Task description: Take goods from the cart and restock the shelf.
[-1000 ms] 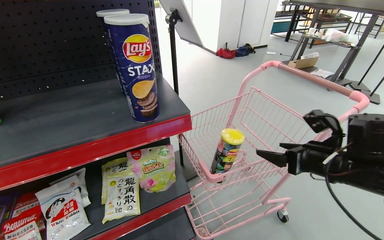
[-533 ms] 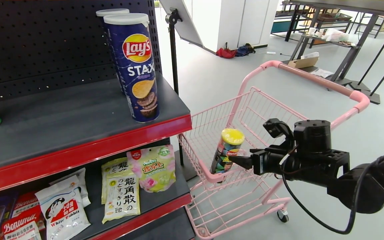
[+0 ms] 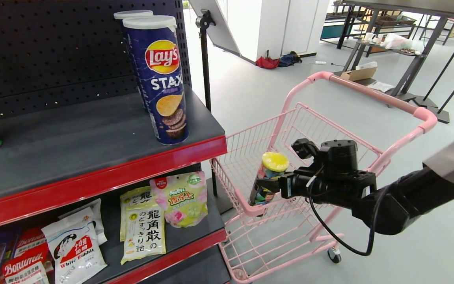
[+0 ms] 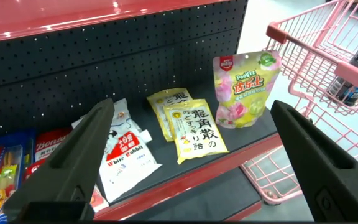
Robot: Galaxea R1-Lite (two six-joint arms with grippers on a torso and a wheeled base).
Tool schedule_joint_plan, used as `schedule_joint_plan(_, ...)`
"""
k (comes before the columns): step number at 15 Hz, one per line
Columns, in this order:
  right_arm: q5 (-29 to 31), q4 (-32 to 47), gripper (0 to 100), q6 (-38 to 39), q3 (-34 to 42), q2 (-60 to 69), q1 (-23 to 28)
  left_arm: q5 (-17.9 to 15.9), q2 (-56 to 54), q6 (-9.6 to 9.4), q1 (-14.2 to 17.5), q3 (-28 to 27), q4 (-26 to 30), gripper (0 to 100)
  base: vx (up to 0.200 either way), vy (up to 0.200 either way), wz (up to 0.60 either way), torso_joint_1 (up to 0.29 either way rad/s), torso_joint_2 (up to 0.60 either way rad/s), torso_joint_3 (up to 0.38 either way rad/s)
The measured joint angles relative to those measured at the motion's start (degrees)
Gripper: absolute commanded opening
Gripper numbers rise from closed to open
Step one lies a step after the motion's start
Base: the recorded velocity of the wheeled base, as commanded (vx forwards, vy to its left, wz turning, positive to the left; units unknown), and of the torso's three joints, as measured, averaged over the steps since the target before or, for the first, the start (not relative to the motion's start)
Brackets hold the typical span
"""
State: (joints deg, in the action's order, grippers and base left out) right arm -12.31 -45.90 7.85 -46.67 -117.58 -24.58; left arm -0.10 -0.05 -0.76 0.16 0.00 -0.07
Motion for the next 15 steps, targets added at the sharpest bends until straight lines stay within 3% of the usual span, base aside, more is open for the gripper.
schedule_joint_plan(5,1.62,-1.51,100,-0.74,-5.95,-6.12,-0.15,0.02,0.00,-0.02,0.00,0.00,0.00,100,0.000,0.000,0.00,0.000,0.00,0.000)
schedule_joint_plan(11,3.04,-6.00,100,-0.66,-7.46,-10.98,-0.17,0.00,0.00,-0.02,0.00,0.00,0.00,100,0.000,0.000,0.00,0.000,0.00,0.000)
schedule_joint_plan(12,3.06,-6.07,0,-0.61,-8.01,-11.50,-0.20,0.00,0.00,-0.02,0.00,0.00,0.00,100,0.000,0.000,0.00,0.000,0.00,0.000)
schedule_joint_plan(15,2.99,-6.19,0,-0.66,-8.81,-12.50,-0.12,0.00,0.00,-0.13,0.00,0.00,0.00,100,0.000,0.000,0.00,0.000,0.00,0.000)
